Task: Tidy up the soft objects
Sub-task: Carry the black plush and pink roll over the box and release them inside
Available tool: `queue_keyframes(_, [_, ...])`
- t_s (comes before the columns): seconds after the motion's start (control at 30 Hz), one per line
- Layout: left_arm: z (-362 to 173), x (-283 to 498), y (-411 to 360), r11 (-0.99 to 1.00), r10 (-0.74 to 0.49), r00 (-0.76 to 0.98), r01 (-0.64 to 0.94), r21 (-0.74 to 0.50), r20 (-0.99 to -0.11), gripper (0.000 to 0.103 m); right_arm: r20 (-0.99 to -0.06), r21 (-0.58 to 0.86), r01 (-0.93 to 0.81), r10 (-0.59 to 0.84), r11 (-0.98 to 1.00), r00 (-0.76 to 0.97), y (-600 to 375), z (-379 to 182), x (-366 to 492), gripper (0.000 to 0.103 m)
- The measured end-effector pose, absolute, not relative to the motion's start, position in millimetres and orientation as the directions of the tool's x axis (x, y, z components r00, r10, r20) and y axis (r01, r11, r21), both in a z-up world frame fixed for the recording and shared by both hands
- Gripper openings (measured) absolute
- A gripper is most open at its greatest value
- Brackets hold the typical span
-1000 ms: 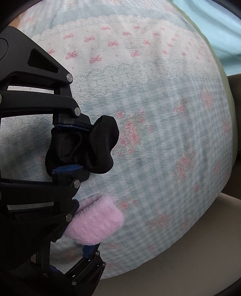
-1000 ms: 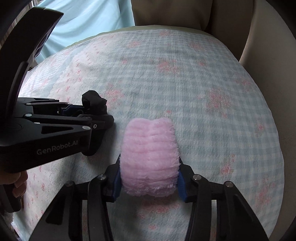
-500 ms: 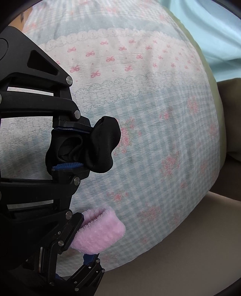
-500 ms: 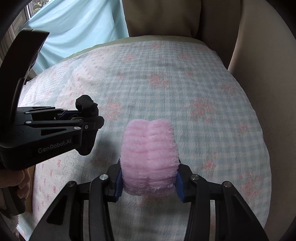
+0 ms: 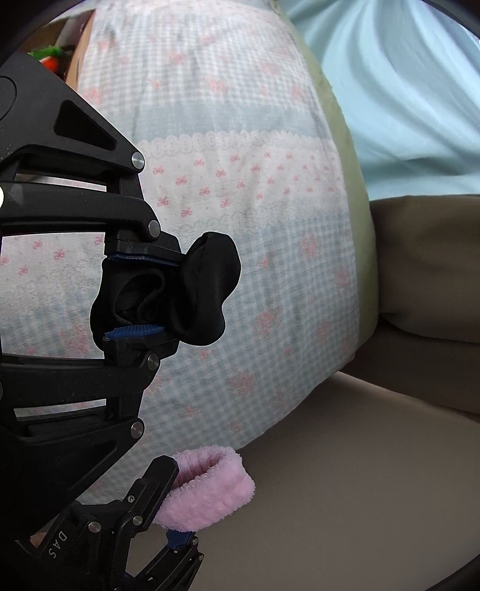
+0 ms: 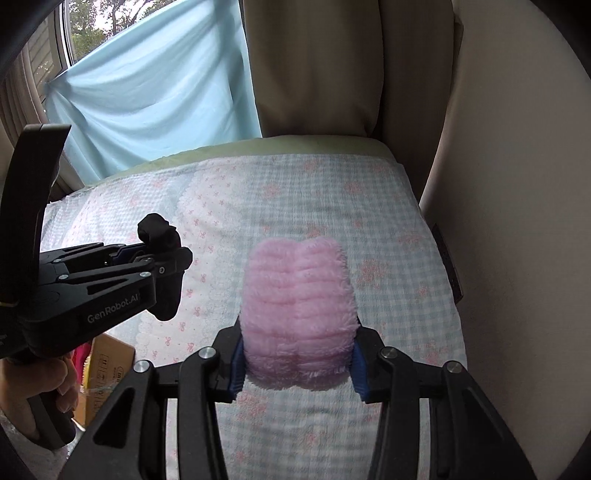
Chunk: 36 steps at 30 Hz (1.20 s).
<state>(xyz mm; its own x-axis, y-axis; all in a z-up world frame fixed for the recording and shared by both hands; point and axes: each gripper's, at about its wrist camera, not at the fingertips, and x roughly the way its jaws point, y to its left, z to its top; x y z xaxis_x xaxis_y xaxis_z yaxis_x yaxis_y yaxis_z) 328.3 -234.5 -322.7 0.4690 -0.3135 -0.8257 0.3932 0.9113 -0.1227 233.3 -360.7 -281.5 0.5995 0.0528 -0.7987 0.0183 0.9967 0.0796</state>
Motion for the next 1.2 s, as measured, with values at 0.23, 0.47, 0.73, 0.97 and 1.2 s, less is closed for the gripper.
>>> queue_keyframes(0.23, [-230.0,284.4,-180.5,0.914,-0.331,0.531,0.385,-0.126,-0.780,0.023,-0.753,0.120,0.033,0.069,0.992,0.655,-323.7,-192.6,187.8,0.042])
queue_keyframes(0.47, [-171.3,241.0,-97.5,0.931,-0.326,0.537,0.328,-0.164,-0.778,0.023,-0.728,0.123,-0.011,0.098,0.992,0.679,-261.8,-131.8,156.4,0.042])
queue_keyframes(0.73, [-151.0,197.0,7.9,0.941,-0.288,0.549,0.312,-0.127,-0.784,0.023,-0.741,0.145,-0.109,0.181,0.983,0.646,-160.3,-129.4,142.1,0.042])
queue_keyframes(0.97, [-164.0,181.1,88.5,0.945,-0.279,0.528,0.301,-0.131,-0.802,0.023,-0.784,0.140,-0.201,0.233,0.970,0.576,-63.6,-162.1,137.5,0.042])
queue_keyframes(1.2, [-200.7,181.4,149.2,0.939,-0.273,0.469,0.318,-0.128,-0.840,0.022,-0.847,0.208,-0.201,0.279,0.957,0.452,-5.4,-214.1,152.9,0.042])
